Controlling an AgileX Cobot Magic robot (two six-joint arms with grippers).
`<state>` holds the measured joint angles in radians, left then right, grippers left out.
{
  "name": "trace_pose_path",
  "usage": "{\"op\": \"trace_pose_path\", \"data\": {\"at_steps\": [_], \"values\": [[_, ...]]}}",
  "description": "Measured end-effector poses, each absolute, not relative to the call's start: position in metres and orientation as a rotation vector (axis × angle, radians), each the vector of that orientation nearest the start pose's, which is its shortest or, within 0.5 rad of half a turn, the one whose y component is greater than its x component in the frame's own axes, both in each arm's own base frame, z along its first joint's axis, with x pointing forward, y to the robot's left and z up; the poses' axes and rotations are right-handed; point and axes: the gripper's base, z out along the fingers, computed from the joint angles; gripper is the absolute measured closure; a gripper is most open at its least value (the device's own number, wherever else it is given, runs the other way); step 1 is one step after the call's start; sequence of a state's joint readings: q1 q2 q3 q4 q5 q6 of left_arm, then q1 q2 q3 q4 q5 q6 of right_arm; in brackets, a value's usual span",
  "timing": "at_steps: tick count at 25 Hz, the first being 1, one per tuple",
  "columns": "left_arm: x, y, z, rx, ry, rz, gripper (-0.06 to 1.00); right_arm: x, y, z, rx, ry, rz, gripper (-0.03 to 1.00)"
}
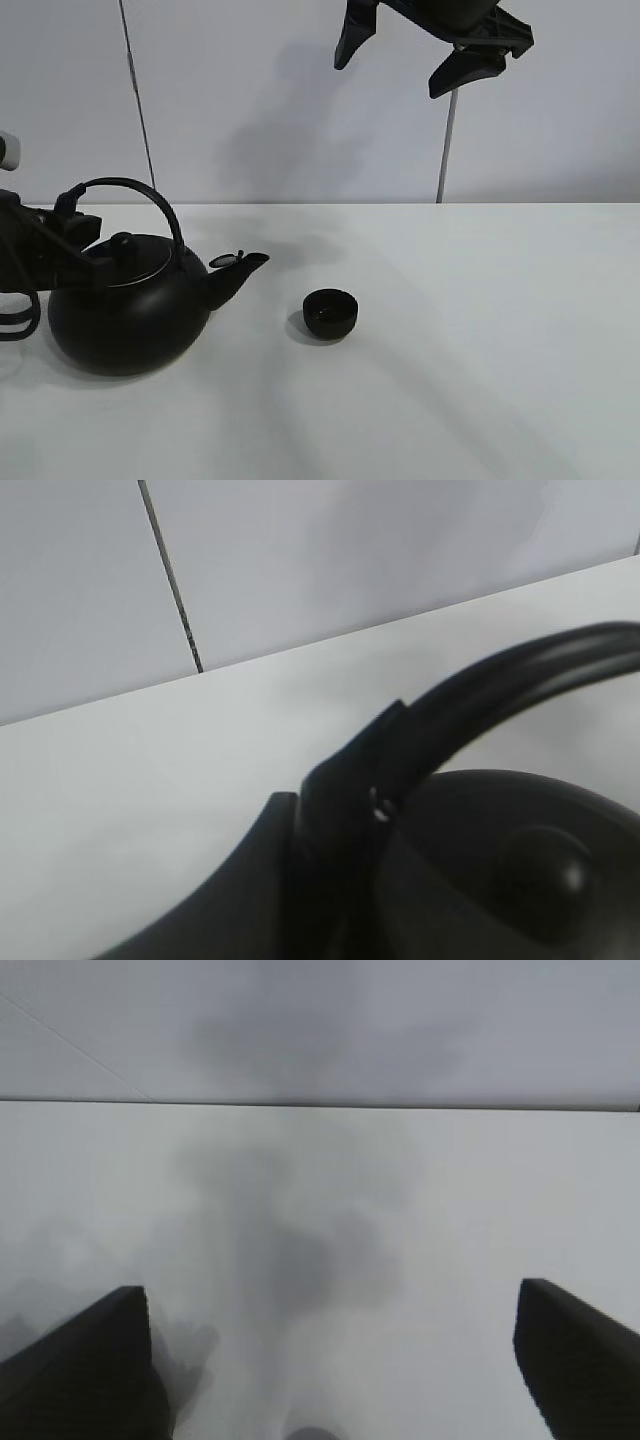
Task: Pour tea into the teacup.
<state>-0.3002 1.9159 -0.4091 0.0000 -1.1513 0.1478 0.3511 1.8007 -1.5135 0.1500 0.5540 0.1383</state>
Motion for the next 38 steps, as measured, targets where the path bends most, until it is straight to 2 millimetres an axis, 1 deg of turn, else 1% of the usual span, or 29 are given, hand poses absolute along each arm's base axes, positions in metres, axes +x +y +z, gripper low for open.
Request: {"op": "trace_pose_path", "data": {"at_steps": [4, 9, 12, 18, 21, 25, 31, 38], "values": [[0.266, -0.083, 0.112, 0.422, 1.811, -0.11, 0.84, 0.39, 0.151, 0.299, -0.14, 2.347, 0.399, 0.28], [0.273, -0.089, 0.118, 0.476, 1.793, -0.119, 0.84, 0.39, 0.151, 0.299, -0.14, 2.347, 0.399, 0.28], [0.281, -0.095, 0.123, 0.511, 1.762, -0.134, 0.84, 0.391, 0.151, 0.299, -0.14, 2.346, 0.399, 0.28], [0.3, -0.112, 0.141, 0.523, 1.667, -0.159, 0.85, 0.391, 0.151, 0.299, -0.14, 2.345, 0.4, 0.28], [0.309, -0.119, 0.147, 0.545, 1.656, -0.156, 0.85, 0.391, 0.151, 0.299, -0.14, 2.344, 0.4, 0.28], [0.316, -0.132, 0.149, 0.604, 1.683, -0.156, 0.85, 0.391, 0.151, 0.299, -0.14, 2.343, 0.4, 0.28], [0.326, -0.152, 0.146, 0.68, 1.685, -0.165, 0.85, 0.391, 0.151, 0.299, -0.14, 2.343, 0.4, 0.28], [0.329, -0.159, 0.147, 0.757, 1.661, -0.121, 0.85, 0.391, 0.151, 0.299, -0.14, 2.343, 0.4, 0.28]]}}
